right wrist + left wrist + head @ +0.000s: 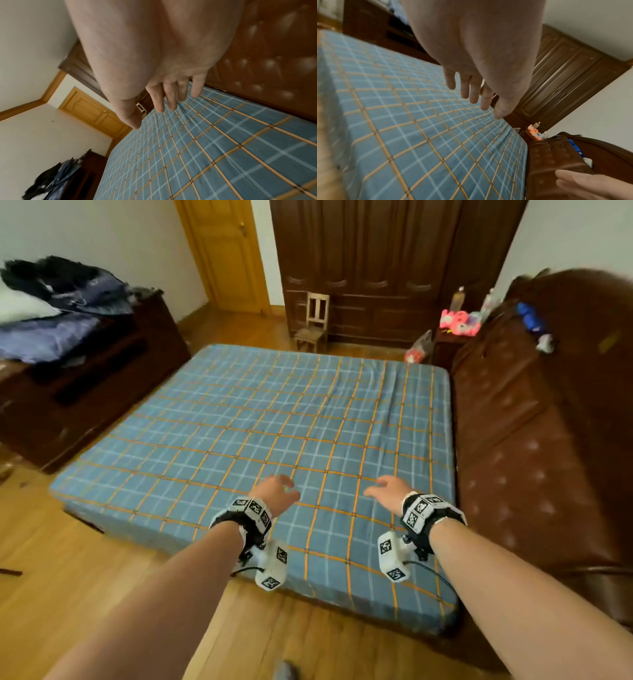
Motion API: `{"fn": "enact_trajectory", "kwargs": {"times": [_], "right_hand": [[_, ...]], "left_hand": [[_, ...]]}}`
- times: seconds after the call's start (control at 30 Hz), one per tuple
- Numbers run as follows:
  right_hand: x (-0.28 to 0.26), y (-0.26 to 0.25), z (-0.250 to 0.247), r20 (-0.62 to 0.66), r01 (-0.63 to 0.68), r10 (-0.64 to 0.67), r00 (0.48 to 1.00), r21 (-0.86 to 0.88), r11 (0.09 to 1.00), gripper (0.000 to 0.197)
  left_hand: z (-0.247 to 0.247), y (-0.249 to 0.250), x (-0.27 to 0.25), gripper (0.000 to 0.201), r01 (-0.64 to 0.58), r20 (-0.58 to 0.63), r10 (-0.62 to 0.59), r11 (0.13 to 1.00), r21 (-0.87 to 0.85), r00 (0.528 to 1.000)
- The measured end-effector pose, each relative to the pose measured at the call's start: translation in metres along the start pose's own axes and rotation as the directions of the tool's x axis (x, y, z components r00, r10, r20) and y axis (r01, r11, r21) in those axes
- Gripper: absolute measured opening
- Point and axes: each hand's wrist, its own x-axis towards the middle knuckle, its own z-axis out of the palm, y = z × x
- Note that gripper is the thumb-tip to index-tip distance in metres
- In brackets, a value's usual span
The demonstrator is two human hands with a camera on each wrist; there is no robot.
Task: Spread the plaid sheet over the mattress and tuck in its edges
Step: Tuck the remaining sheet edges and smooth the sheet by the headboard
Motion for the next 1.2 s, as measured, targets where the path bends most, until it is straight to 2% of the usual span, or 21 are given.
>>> {"fn": "enact_trajectory", "kwargs": {"times": [0.13, 0.33, 0.47, 0.57, 0.7, 0.87, 1.0, 1.1, 1.2], "right_hand": [[-0.007, -0.042, -0.002, 0.033, 0.029, -0.026, 0.999, -0.082, 0.996, 0.071], [0.012, -0.092, 0.014, 0.007, 0.043, -0.043, 0.999, -0.156, 0.987, 0.070], [0.022, -0.138, 0.040, -0.017, 0.039, -0.044, 0.999, -0.219, 0.975, 0.070], [0.034, -0.194, 0.075, -0.016, 0.053, -0.059, 0.998, -0.255, 0.966, 0.070], [0.054, -0.299, 0.156, 0.008, 0.116, -0.118, 0.993, -0.261, 0.958, 0.069], [0.074, -0.457, 0.290, 0.121, 0.245, -0.220, 0.968, -0.270, 0.931, 0.066], [0.090, -0.583, 0.408, 0.205, 0.386, -0.334, 0.920, -0.324, 0.864, 0.061], [0.105, -0.664, 0.499, 0.316, 0.505, -0.400, 0.861, -0.427, 0.750, 0.063], [0.132, -0.733, 0.584, 0.419, 0.588, -0.422, 0.804, -0.450, 0.672, 0.066]], "left_hand": [[-0.042, -0.016, -0.006, 0.039, -0.041, -0.091, 0.049, 0.995, 0.089, 0.995], [-0.081, -0.054, 0.025, 0.045, -0.072, -0.110, 0.084, 0.991, 0.111, 0.990], [-0.110, -0.093, 0.050, 0.044, -0.115, -0.053, 0.120, 0.989, 0.093, 0.991], [-0.145, -0.142, 0.072, 0.043, -0.142, 0.000, 0.143, 0.987, 0.081, 0.990], [-0.216, -0.237, 0.094, 0.039, -0.129, -0.022, 0.130, 0.990, 0.063, 0.991], [-0.320, -0.382, 0.101, 0.038, -0.067, -0.064, 0.073, 0.994, 0.085, 0.995], [-0.397, -0.502, 0.102, 0.039, 0.047, -0.138, -0.040, 0.998, 0.047, 0.990], [-0.440, -0.598, 0.106, 0.040, 0.155, -0.134, -0.152, 0.988, 0.011, 0.979], [-0.478, -0.693, 0.121, 0.038, 0.266, -0.143, -0.269, 0.963, -0.040, 0.953]]}}
